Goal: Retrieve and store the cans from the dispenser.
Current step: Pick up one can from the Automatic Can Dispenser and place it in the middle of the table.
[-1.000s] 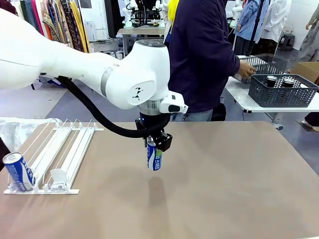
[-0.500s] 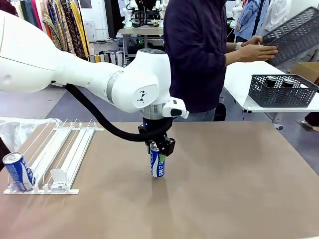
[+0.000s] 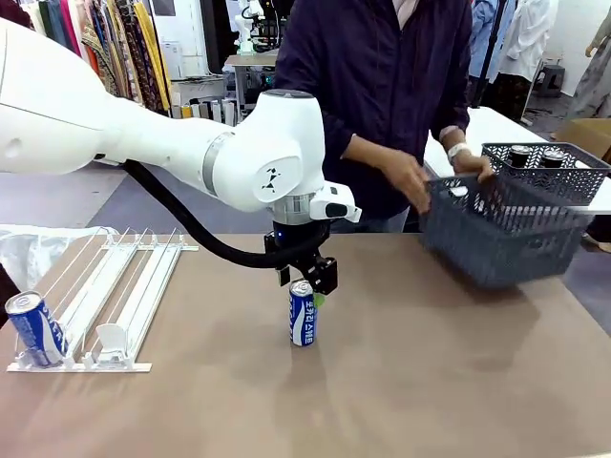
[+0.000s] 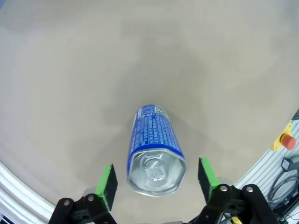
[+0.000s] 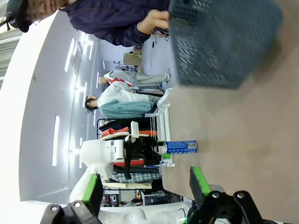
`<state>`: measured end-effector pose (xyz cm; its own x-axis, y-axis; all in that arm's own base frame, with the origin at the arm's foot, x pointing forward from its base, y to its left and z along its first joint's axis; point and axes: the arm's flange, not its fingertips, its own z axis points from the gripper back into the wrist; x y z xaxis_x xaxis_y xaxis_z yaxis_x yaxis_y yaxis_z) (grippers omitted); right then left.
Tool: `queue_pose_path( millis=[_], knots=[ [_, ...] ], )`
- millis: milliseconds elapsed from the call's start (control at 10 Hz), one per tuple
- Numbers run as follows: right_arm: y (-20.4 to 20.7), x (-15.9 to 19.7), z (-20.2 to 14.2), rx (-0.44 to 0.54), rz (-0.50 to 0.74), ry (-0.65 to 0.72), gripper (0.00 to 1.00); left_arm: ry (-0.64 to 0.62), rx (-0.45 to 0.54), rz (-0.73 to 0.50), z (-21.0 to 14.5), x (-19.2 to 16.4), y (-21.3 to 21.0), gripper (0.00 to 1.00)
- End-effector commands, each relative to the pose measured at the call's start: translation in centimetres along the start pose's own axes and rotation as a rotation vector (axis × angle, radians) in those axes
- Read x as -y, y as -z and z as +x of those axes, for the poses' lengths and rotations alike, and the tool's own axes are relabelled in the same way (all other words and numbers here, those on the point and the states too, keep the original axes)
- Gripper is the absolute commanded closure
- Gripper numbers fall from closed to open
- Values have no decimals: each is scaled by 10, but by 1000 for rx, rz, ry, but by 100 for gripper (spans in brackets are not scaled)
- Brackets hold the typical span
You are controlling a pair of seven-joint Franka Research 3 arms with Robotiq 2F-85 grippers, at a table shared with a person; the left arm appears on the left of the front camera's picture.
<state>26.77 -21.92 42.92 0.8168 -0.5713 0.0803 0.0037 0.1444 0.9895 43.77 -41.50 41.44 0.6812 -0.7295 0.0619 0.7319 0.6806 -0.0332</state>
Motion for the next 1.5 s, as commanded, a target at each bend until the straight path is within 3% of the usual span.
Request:
queue_pose_path(
  millis=[0,100,200,300,400,500,600,700,800,900,1100,1200,1300,1400],
  knots=[
    [0,-3,0,-1,8,3,0,14,44,-25,-8,-5,-18,0],
    [0,-3,0,-1,8,3,0,17,74,-35,-14,-8,-39,0],
    [0,-3,0,-1,8,3,0,35,10,-36,-26,-14,-67,0],
    [0,-3,0,-1,8,3,0,68,52,-116,-49,-27,-105,0],
    [0,-3,0,-1,8,3,0,56,55,-218,-83,-55,-146,0],
    [0,-3,0,-1,8,3,0,-11,31,-245,-123,-86,-176,0],
    [0,-3,0,-1,8,3,0,-60,101,-358,-171,-121,-201,0],
    [0,-3,0,-1,8,3,0,-240,188,-524,-223,-154,-222,0],
    [0,-3,0,-1,8,3,0,-567,210,-658,-279,-180,-230,0],
    [0,-3,0,-1,8,3,0,-790,358,-771,-353,-203,-223,0],
    [0,-3,0,-1,8,3,0,-886,505,-932,-438,-223,-187,0],
    [0,-3,0,-1,8,3,0,-853,533,-1020,-471,-225,-161,0],
    [0,-3,0,-1,8,3,0,-893,588,-1042,-496,-230,-138,0],
    [0,-3,0,-1,8,3,0,-900,576,-1066,-503,-233,-125,0]
  ],
)
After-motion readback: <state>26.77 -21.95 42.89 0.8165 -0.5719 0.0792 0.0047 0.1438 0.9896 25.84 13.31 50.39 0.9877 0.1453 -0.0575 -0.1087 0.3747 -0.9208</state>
